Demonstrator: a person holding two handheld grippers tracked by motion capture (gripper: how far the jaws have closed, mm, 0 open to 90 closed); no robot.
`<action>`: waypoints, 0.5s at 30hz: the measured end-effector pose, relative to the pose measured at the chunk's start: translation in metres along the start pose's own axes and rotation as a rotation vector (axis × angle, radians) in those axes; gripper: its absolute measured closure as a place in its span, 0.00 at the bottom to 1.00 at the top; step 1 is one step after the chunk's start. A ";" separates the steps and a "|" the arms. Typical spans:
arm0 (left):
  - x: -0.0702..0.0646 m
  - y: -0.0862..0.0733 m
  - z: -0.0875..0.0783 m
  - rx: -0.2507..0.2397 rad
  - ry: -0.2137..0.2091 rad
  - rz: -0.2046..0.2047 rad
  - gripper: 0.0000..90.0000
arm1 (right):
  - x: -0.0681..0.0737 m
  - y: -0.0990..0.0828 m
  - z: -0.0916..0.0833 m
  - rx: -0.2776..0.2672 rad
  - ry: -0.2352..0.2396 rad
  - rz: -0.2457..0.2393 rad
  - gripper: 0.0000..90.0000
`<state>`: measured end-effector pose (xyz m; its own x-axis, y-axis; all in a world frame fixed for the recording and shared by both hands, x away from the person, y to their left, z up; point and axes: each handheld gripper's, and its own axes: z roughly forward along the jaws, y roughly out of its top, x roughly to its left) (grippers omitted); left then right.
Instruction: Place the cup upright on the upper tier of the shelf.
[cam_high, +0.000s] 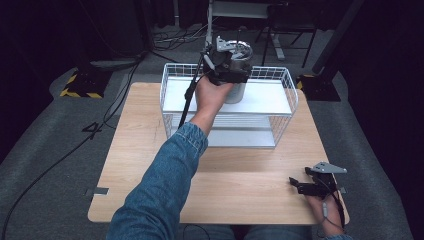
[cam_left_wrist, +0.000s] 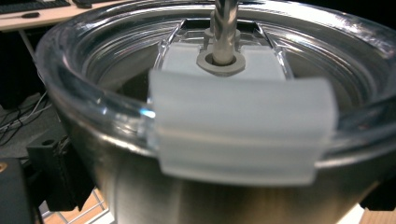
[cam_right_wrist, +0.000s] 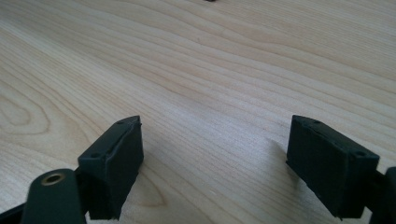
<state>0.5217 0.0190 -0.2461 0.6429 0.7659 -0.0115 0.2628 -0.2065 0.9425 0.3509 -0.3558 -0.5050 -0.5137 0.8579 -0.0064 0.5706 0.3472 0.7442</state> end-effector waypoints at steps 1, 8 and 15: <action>0.000 -0.001 0.000 -0.007 0.001 0.001 0.04 | 0.000 0.000 0.000 0.000 0.000 0.000 0.21; 0.000 -0.003 0.000 -0.019 0.000 0.003 0.04 | 0.000 0.000 0.000 0.000 -0.002 0.000 0.22; 0.000 -0.002 0.001 -0.016 -0.001 0.003 0.04 | 0.001 0.000 -0.001 0.002 -0.001 0.005 0.22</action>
<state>0.5219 0.0194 -0.2483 0.6443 0.7647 -0.0087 0.2491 -0.1991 0.9478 0.3500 -0.3556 -0.5048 -0.5099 0.8602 -0.0036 0.5745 0.3437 0.7428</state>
